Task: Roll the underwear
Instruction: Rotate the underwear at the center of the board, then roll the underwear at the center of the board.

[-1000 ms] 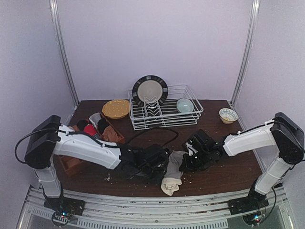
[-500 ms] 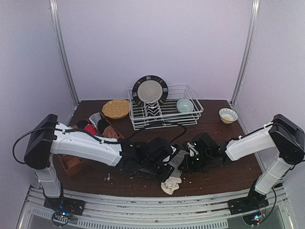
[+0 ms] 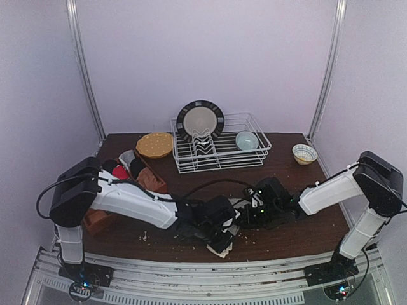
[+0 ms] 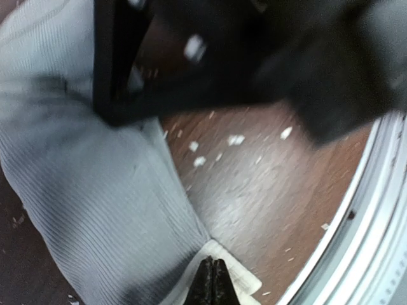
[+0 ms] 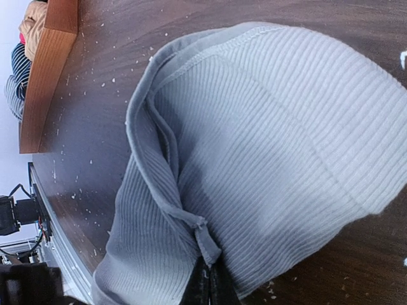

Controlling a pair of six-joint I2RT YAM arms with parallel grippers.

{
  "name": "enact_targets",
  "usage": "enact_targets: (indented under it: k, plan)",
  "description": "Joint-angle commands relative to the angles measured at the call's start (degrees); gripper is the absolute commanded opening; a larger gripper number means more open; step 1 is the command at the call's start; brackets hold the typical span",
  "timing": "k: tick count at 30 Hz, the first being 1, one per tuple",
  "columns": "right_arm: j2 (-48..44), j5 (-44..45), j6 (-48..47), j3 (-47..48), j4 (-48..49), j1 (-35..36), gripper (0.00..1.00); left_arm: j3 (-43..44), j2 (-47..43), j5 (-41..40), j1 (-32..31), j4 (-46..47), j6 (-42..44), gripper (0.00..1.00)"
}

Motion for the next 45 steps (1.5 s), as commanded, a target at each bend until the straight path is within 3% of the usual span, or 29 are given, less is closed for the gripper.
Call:
enact_targets:
  k: [1, 8, 12, 15, 19, 27, 34, 40, 45]
  plan:
    - [2.98, 1.46, 0.48, -2.00, -5.44, -0.28, 0.00, -5.92, -0.14, -0.37, -0.05, 4.37, -2.50, 0.00]
    - [2.79, -0.09, 0.96, -1.90, -5.13, -0.27, 0.03, -10.79, -0.49, 0.19, 0.39, 8.97, -4.08, 0.00]
    - [-3.17, 0.07, 0.42, 1.24, -10.29, -0.26, 0.38, -10.46, -0.98, 0.31, 0.39, 8.77, -3.21, 0.00]
    - [-7.81, 2.19, -1.48, 4.72, -15.89, -0.28, 0.44, -10.67, -1.46, 0.22, 0.39, 9.18, -2.87, 0.00]
    - [-7.43, 3.31, -3.66, 9.25, -18.46, -0.52, 0.41, -11.03, -1.49, 0.28, 0.44, 9.99, -2.88, 0.00]
    - [2.79, -5.18, 0.32, 12.82, -9.99, -0.84, 0.18, -11.46, -2.08, -0.11, 0.39, 10.08, -3.33, 0.00]
    - [9.28, -4.75, 0.01, 11.18, -7.81, -1.81, 0.11, -11.90, -4.83, -0.80, 0.38, 9.56, -2.93, 0.00]
    - [6.97, -4.18, -1.13, 8.49, -7.12, -2.48, 0.11, -11.16, -8.99, 0.51, 0.30, 7.79, -1.28, 0.01]
    - [3.02, -4.95, -3.73, 8.99, -10.01, -2.35, 0.22, -10.25, -13.13, 2.41, 0.01, 5.73, 0.55, 0.22]
